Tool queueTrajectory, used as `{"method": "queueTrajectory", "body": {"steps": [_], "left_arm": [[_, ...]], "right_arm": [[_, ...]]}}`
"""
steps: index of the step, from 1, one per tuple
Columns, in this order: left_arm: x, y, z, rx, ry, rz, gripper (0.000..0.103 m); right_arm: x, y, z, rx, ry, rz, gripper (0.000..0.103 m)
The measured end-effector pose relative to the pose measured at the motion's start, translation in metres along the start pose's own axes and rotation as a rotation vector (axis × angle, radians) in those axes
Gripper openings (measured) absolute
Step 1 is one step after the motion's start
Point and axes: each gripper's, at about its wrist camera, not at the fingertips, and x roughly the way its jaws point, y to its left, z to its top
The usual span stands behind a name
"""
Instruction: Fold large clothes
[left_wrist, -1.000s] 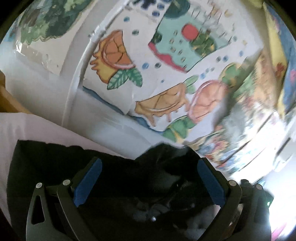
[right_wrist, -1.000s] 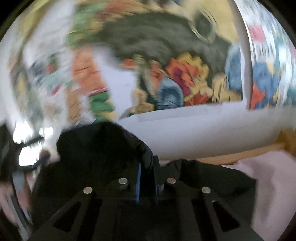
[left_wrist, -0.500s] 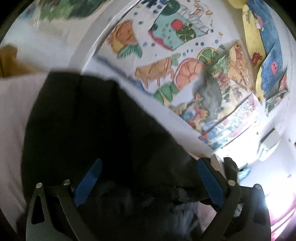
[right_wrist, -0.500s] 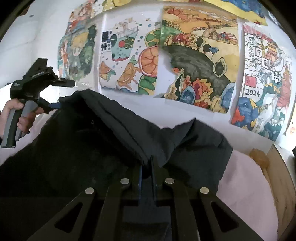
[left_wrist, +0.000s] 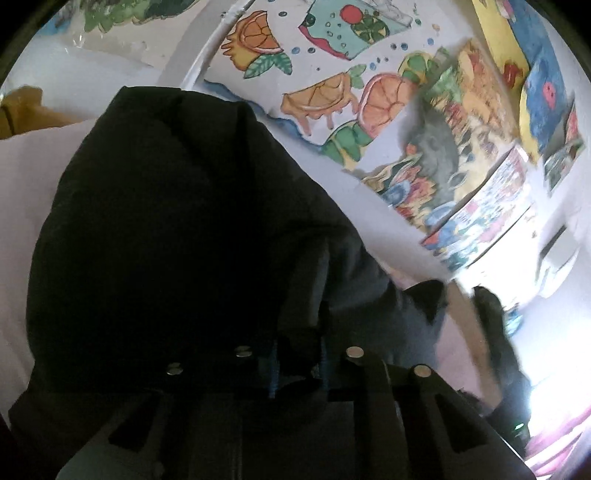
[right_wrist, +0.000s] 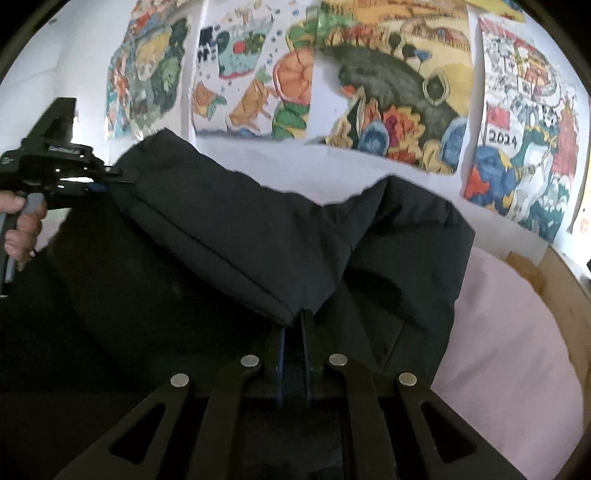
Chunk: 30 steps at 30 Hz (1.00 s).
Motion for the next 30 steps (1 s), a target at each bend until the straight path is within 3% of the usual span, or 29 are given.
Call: {"method": "queueTrajectory", "body": {"steps": [8, 10, 12, 15, 18, 20, 24, 26, 30], "left_arm": [[0.029, 0.007, -0.034, 0.168, -0.069, 0.131, 0.013], [0.029, 0.005, -0.035, 0.184, -0.08, 0.138, 0.013], [0.024, 0.004, -0.035, 0.191, -0.088, 0.138, 0.013], [0.022, 0.0, -0.035, 0.212, -0.093, 0.151, 0.013], [0.022, -0.004, -0.035, 0.219, -0.095, 0.163, 0.013], [0.019, -0.005, -0.034, 0.219, -0.091, 0.166, 0.016], [0.012, -0.014, -0.03, 0.292, -0.039, 0.171, 0.051], [-0.003, -0.022, -0.031, 0.364, -0.113, 0.191, 0.06], [-0.018, -0.033, -0.034, 0.41, -0.249, 0.132, 0.071]], "right_arm": [[0.018, -0.001, -0.004, -0.003, 0.033, -0.026, 0.008], [0.01, -0.002, -0.002, 0.001, 0.012, -0.01, 0.009], [-0.018, -0.004, 0.005, 0.015, -0.068, 0.021, 0.009], [-0.046, 0.005, 0.024, -0.044, -0.177, 0.012, 0.023], [-0.046, 0.011, 0.043, -0.025, -0.21, 0.043, 0.024], [-0.023, 0.017, 0.054, -0.021, -0.156, 0.049, 0.024], [0.031, 0.021, 0.047, -0.027, -0.025, 0.028, 0.024], [0.036, 0.018, 0.037, -0.007, -0.039, 0.033, 0.024], [0.038, 0.01, 0.035, 0.02, -0.051, 0.052, 0.024]]}}
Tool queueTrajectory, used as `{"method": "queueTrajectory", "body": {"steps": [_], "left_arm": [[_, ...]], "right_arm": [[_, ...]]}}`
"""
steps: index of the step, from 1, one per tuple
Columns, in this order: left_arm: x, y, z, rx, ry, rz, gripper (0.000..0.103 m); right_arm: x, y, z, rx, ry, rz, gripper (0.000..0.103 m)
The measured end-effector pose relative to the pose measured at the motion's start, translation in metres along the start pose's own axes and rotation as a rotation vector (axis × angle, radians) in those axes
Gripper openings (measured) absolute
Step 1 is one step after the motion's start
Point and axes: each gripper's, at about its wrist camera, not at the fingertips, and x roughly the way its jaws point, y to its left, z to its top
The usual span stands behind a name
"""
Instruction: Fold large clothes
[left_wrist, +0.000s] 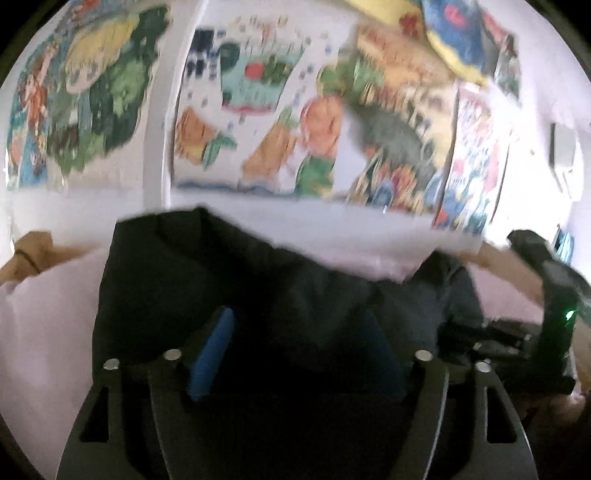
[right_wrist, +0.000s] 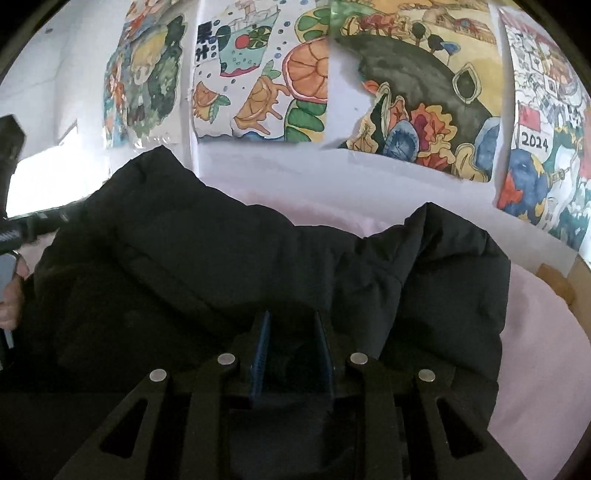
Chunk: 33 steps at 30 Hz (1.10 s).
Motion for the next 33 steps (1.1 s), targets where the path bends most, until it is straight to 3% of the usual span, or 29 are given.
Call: {"method": "queueTrajectory", "body": {"steps": [2, 5, 6, 10, 18, 21, 26, 29, 30, 31, 33], "left_arm": [[0.016, -0.009, 0.002, 0.027, 0.051, 0.022, 0.071], [0.058, -0.016, -0.008, 0.101, 0.214, 0.161, 0.072], [0.066, -0.014, -0.013, 0.1, 0.234, 0.173, 0.073], [0.077, -0.002, -0.02, 0.052, 0.212, 0.15, 0.077], [0.108, 0.001, -0.039, 0.108, 0.22, 0.204, 0.078], [0.105, 0.001, -0.04, 0.113, 0.211, 0.206, 0.078], [0.073, 0.0, -0.032, 0.068, 0.186, 0.15, 0.08], [0.047, -0.006, -0.033, 0.053, 0.187, 0.171, 0.082], [0.041, -0.011, -0.033, 0.054, 0.184, 0.181, 0.083], [0.035, -0.016, -0.034, 0.057, 0.18, 0.186, 0.083], [0.019, -0.024, -0.037, 0.061, 0.183, 0.194, 0.087]], "right_arm": [[0.001, -0.001, -0.003, 0.008, -0.007, 0.003, 0.024], [0.005, -0.002, -0.003, 0.012, -0.011, -0.004, 0.024], [0.007, -0.003, -0.003, 0.013, -0.005, 0.0, 0.024], [0.022, -0.008, -0.004, 0.008, 0.029, 0.017, 0.024], [0.081, -0.022, -0.009, 0.061, 0.15, 0.073, 0.024], [0.086, -0.015, -0.012, 0.034, 0.136, 0.031, 0.024], [0.057, -0.01, -0.015, 0.038, 0.062, 0.025, 0.025], [0.031, -0.006, -0.015, 0.046, 0.028, 0.029, 0.04], [0.022, -0.004, -0.016, 0.043, 0.025, 0.03, 0.054], [0.016, -0.001, -0.017, 0.038, 0.023, 0.026, 0.06], [0.002, 0.004, -0.02, 0.027, 0.041, 0.009, 0.062]]}}
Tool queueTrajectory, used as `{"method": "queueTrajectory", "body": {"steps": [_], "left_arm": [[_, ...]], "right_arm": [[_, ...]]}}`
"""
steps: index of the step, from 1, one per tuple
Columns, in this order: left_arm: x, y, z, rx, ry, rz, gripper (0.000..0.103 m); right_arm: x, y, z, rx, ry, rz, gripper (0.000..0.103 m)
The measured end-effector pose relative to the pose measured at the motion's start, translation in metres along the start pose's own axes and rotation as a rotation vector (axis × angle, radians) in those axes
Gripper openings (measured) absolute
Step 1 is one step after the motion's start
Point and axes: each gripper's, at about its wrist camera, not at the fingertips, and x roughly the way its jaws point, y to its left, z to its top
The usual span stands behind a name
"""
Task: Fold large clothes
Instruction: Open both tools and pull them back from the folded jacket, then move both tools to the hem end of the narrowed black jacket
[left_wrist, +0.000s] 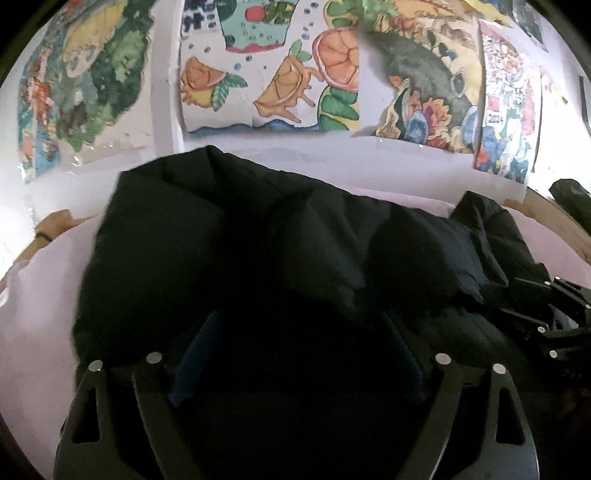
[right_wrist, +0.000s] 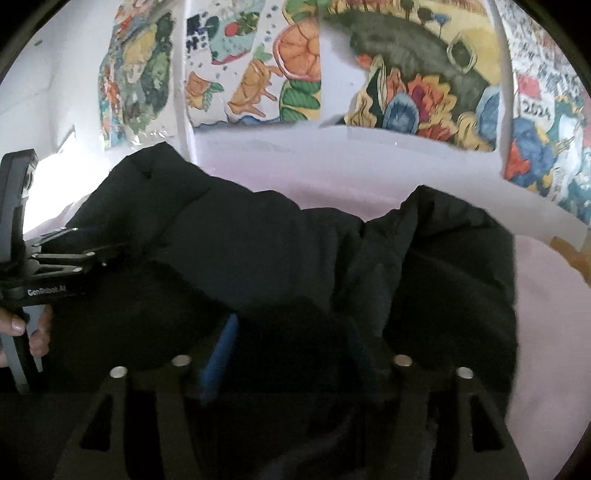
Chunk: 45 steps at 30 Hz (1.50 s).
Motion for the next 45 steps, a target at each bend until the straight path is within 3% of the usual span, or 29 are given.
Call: {"method": "queueTrajectory", "body": {"steps": [8, 11, 14, 15, 20, 23, 35, 45], "left_arm": [[-0.059, -0.005, -0.011, -0.034, 0.081, -0.037, 0.088], [-0.093, -0.006, -0.009, -0.064, 0.117, -0.057, 0.088], [-0.131, -0.008, -0.008, -0.075, 0.13, -0.075, 0.097], [-0.147, -0.012, -0.008, -0.07, 0.134, -0.082, 0.101], [-0.213, -0.033, -0.011, -0.003, 0.14, -0.084, 0.101], [-0.247, -0.041, -0.019, 0.035, 0.119, -0.068, 0.101], [-0.346, -0.053, -0.067, 0.135, 0.09, 0.024, 0.101], [-0.373, -0.054, -0.117, 0.24, 0.075, 0.041, 0.101]], "right_arm": [[-0.057, 0.0, -0.021, 0.069, 0.039, -0.028, 0.066], [-0.094, 0.008, -0.022, 0.076, 0.047, -0.008, 0.073], [-0.139, 0.025, -0.024, 0.063, 0.055, -0.006, 0.085], [-0.153, 0.032, -0.024, 0.062, 0.07, -0.008, 0.089], [-0.2, 0.06, -0.026, 0.036, 0.129, -0.002, 0.091], [-0.231, 0.074, -0.033, 0.024, 0.125, -0.016, 0.103], [-0.333, 0.111, -0.081, -0.003, 0.169, -0.013, 0.103], [-0.37, 0.147, -0.11, -0.156, 0.145, -0.018, 0.103]]}}
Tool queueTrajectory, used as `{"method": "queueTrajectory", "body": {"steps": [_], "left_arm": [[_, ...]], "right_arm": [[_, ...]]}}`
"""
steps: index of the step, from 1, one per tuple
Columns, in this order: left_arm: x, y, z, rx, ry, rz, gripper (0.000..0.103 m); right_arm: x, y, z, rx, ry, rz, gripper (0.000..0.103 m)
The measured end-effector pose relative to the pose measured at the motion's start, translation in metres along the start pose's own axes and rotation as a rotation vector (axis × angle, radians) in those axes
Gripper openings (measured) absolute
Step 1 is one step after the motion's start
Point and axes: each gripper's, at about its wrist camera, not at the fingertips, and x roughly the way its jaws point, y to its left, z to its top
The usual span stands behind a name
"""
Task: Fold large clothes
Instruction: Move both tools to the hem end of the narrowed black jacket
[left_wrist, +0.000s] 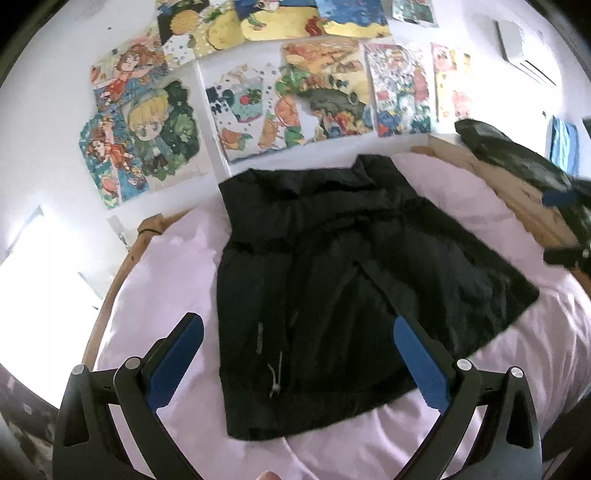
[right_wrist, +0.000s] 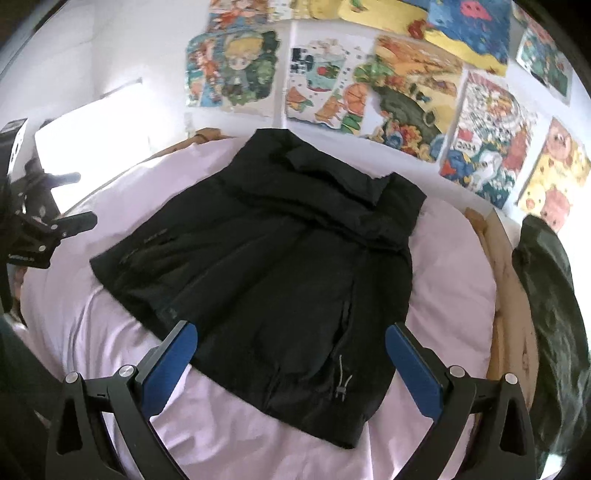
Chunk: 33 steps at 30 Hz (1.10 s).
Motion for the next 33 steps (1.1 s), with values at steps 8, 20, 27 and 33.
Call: {"method": "queueTrajectory", "body": {"steps": [8, 20, 27, 33], "left_arm": [[0.016, 0.001, -0.021, 0.131, 0.027, 0.034, 0.101], [0.068, -0.002, -0.077, 0.306, 0.267, -0.014, 0.101], [0.083, 0.003, -0.099, 0.343, 0.361, -0.021, 0.101], [0.093, -0.001, -0.113, 0.39, 0.395, 0.005, 0.101]], "right_arm": [[0.02, 0.015, -0.028, -0.157, 0.077, -0.029, 0.103], [0.067, 0.017, -0.064, -0.179, 0.275, -0.002, 0.103], [0.099, 0.015, -0.088, -0.157, 0.393, 0.001, 0.103], [0.123, 0.014, -0.109, -0.188, 0.455, -0.062, 0.103]]}}
